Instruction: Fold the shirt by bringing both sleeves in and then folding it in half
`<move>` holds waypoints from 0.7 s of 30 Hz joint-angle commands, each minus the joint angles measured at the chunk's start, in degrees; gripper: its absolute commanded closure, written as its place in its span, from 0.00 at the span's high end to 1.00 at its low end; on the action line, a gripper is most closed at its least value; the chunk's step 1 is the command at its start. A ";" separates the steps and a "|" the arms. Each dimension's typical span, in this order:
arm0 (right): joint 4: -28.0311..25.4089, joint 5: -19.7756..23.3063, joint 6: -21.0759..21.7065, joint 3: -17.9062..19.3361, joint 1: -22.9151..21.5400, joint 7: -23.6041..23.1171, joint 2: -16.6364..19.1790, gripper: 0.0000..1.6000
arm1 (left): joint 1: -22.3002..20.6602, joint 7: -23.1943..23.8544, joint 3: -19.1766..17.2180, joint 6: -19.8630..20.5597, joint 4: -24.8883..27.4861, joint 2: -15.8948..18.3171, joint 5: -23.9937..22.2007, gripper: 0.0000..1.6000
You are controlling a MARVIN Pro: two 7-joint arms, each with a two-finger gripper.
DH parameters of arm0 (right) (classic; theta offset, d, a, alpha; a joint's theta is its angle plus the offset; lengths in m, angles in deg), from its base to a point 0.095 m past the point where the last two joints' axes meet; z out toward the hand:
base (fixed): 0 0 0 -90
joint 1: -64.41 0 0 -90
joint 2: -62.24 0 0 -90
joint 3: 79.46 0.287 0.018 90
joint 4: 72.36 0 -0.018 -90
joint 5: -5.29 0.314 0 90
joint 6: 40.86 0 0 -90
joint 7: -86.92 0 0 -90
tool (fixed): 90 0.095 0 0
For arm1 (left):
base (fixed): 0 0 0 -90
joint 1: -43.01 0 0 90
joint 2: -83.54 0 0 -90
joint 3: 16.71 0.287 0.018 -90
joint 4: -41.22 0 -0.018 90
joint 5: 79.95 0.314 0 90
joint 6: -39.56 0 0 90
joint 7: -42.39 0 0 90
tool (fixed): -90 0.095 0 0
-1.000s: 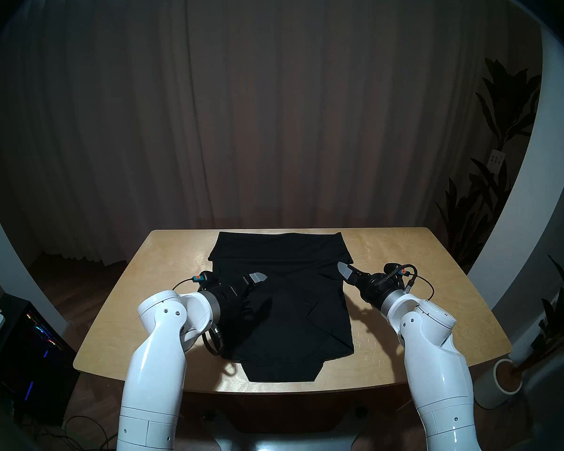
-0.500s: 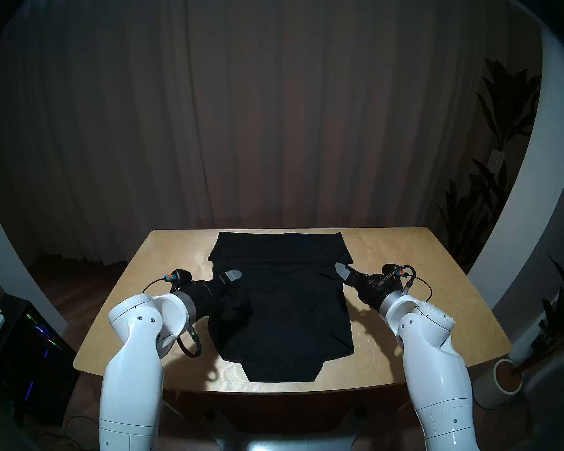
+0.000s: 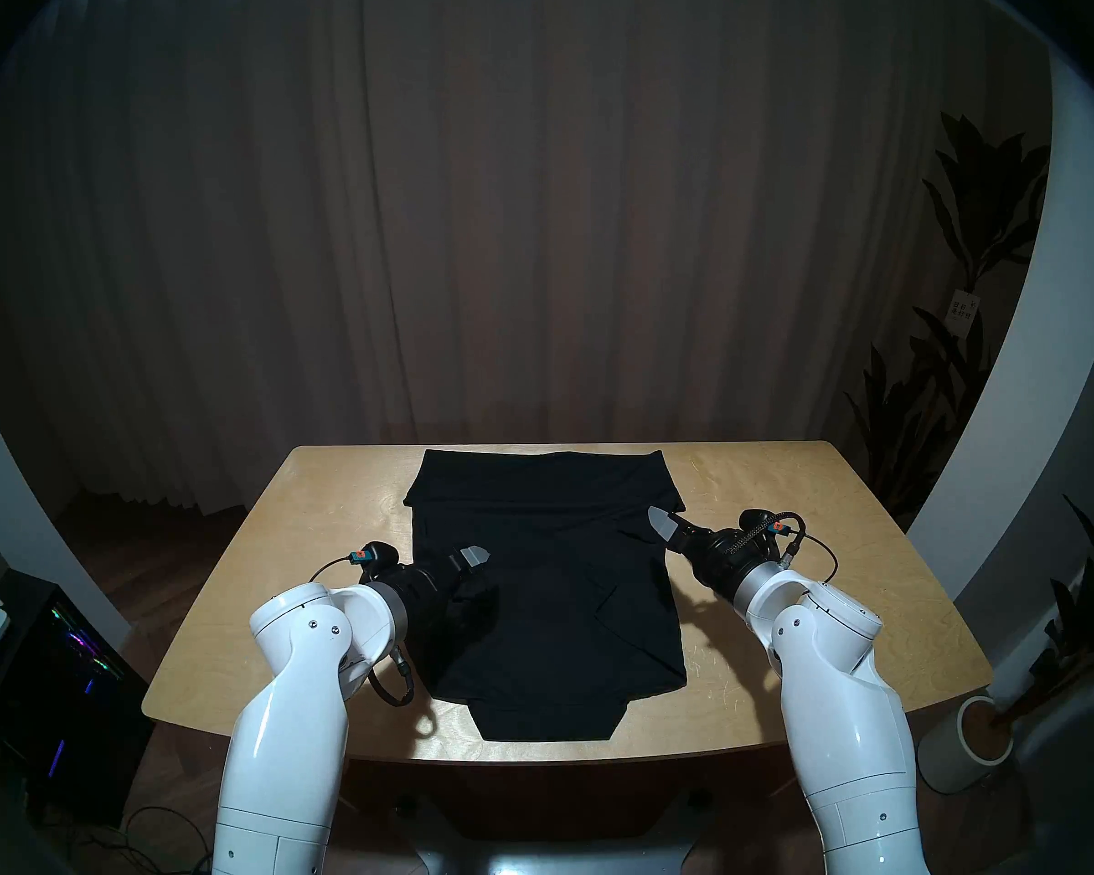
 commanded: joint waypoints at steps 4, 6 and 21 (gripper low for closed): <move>-1.38 0.01 0.08 0.37 -0.30 0.34 -0.12 1.00 | -3.06 2.43 1.46 -0.11 0.68 0.20 -0.20 1.00; -1.34 0.00 0.08 0.39 -0.32 0.34 -0.12 1.00 | -3.13 2.72 1.59 -0.13 0.79 0.22 -0.23 1.00; -0.29 -0.06 -0.27 0.68 -1.05 0.65 -0.10 1.00 | -7.50 6.21 6.27 1.21 -3.02 0.31 -1.20 1.00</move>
